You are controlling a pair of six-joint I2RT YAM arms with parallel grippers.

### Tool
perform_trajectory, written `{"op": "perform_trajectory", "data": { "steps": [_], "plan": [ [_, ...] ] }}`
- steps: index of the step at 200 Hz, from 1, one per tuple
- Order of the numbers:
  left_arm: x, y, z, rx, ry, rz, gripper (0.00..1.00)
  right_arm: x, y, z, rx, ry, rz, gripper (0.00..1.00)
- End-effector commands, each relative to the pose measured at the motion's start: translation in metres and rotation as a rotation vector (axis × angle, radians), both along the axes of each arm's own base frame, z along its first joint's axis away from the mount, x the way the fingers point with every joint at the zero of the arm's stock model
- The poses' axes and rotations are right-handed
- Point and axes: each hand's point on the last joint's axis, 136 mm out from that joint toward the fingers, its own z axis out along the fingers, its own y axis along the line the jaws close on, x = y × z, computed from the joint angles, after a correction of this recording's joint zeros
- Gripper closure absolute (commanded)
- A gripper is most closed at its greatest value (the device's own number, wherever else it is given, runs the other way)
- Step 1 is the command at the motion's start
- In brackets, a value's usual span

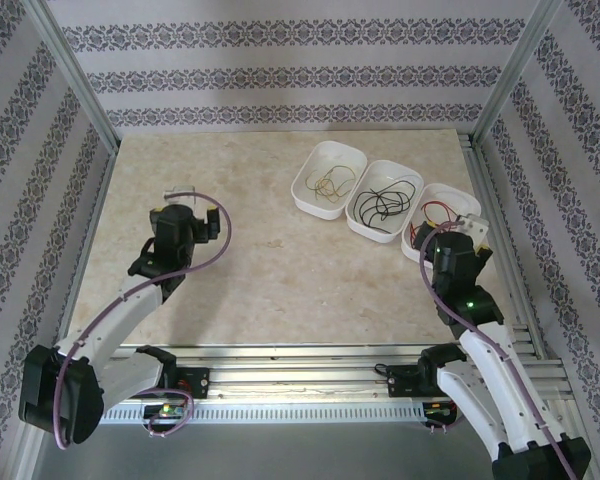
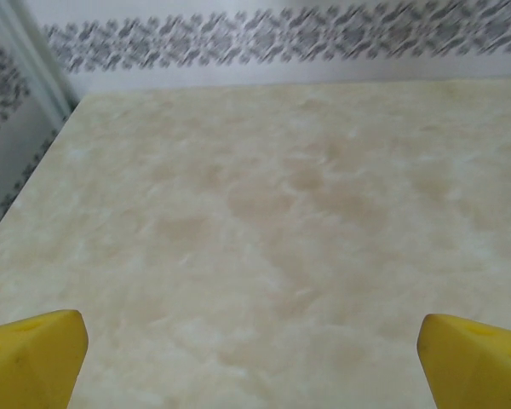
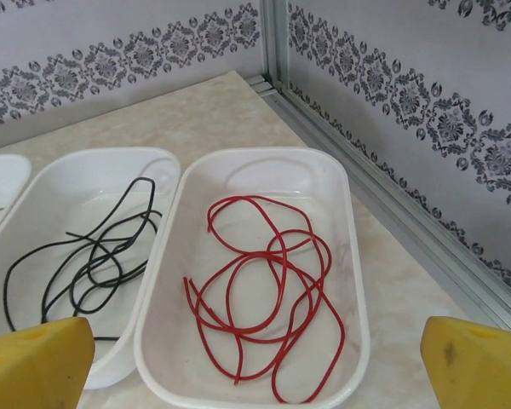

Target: Untangle the cables

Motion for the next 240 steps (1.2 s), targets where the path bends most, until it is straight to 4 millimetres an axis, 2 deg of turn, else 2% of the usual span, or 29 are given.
{"op": "perform_trajectory", "data": {
  "steps": [1,26,45,47,55,75,99,121,162,195,218,240],
  "plan": [
    [-0.004,0.019,-0.02,0.012,-0.007,0.066,0.01,0.012,-0.002,0.005,-0.03,-0.101,-0.005,0.02],
    [-0.005,0.032,-0.036,0.013,-0.053,0.094,0.01,0.018,-0.003,-0.014,-0.078,-0.097,0.004,0.02],
    [-0.003,0.038,-0.04,0.022,-0.1,0.088,0.01,0.023,-0.003,-0.016,-0.089,-0.115,0.007,0.02],
    [-0.002,0.038,-0.041,0.024,-0.102,0.087,0.01,0.021,-0.003,-0.025,-0.094,-0.097,0.009,0.02],
    [0.0,0.04,-0.043,0.032,-0.115,0.081,0.01,0.022,-0.002,-0.031,-0.102,-0.096,0.016,0.02],
    [0.007,0.043,-0.05,0.03,-0.136,0.067,0.01,0.026,-0.001,-0.035,-0.114,-0.128,0.027,0.02],
    [0.022,0.035,-0.06,0.014,-0.159,-0.009,0.01,0.029,-0.001,-0.038,-0.131,-0.141,0.037,0.02],
    [0.031,0.035,-0.074,0.02,-0.144,-0.027,0.01,0.033,-0.003,-0.044,-0.141,-0.119,0.041,0.02],
    [0.033,0.045,-0.094,-0.068,-0.216,-0.059,0.01,0.042,-0.003,-0.05,-0.132,-0.126,0.063,0.02],
    [0.033,0.036,-0.096,-0.122,-0.203,-0.153,0.01,0.055,-0.003,-0.062,-0.11,-0.126,0.093,0.02],
    [0.041,0.01,-0.101,-0.133,-0.132,-0.322,0.01,0.067,0.002,-0.071,-0.1,-0.126,0.126,0.02],
    [0.044,0.011,-0.102,-0.139,-0.119,-0.311,0.01,0.079,0.008,-0.073,-0.099,-0.136,0.159,0.02]
  ]
}}
